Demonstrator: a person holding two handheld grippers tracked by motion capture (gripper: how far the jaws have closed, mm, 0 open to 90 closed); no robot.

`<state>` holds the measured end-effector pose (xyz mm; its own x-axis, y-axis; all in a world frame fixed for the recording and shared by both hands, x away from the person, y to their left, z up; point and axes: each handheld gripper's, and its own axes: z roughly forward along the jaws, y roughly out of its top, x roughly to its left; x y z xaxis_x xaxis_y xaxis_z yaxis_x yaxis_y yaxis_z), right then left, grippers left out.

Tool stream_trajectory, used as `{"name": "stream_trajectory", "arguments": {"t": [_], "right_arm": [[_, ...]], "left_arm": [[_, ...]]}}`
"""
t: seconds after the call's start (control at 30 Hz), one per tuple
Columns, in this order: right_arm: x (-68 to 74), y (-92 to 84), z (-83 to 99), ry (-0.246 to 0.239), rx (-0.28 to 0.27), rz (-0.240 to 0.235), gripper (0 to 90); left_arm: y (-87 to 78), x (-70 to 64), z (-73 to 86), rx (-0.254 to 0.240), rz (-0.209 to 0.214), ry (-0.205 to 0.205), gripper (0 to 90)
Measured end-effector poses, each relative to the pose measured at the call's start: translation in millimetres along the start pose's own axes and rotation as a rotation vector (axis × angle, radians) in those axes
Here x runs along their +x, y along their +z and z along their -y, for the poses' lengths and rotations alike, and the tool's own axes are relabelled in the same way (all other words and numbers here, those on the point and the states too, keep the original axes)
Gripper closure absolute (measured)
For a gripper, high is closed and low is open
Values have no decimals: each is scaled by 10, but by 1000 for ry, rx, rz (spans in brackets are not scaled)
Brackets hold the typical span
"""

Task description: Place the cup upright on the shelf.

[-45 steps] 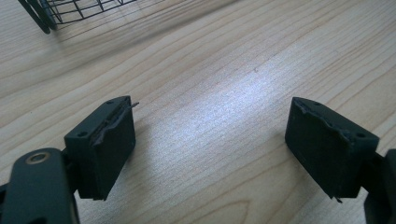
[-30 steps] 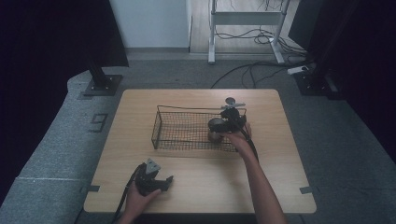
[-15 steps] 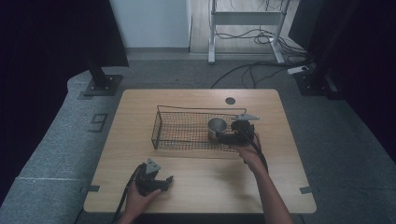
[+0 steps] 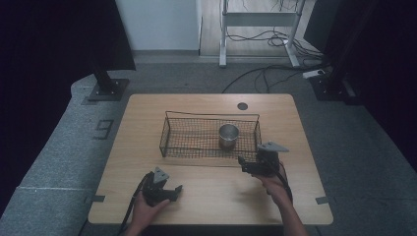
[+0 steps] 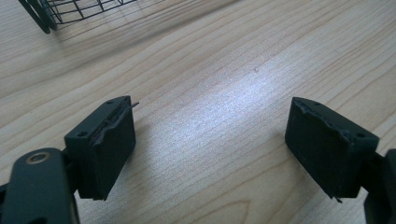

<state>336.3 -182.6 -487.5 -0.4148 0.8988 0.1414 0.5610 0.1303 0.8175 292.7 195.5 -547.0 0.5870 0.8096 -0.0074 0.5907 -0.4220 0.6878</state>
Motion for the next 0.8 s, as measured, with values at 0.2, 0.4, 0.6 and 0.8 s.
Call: {"name": "stream_trajectory", "arguments": {"t": [0.2,0.4,0.6,0.8], "right_arm": [[-36,-71,272,16,11,0,95],[-93,-56,507,15,56,8,101],[-149,-51,552,33,57,15,114],[-161,-44,601,29,45,25,125]], "left_arm": [[1,0,0,0,-1,1,161],[0,0,0,0,-1,0,161],[0,0,0,0,0,0,161],[0,0,0,0,0,0,161]]}}
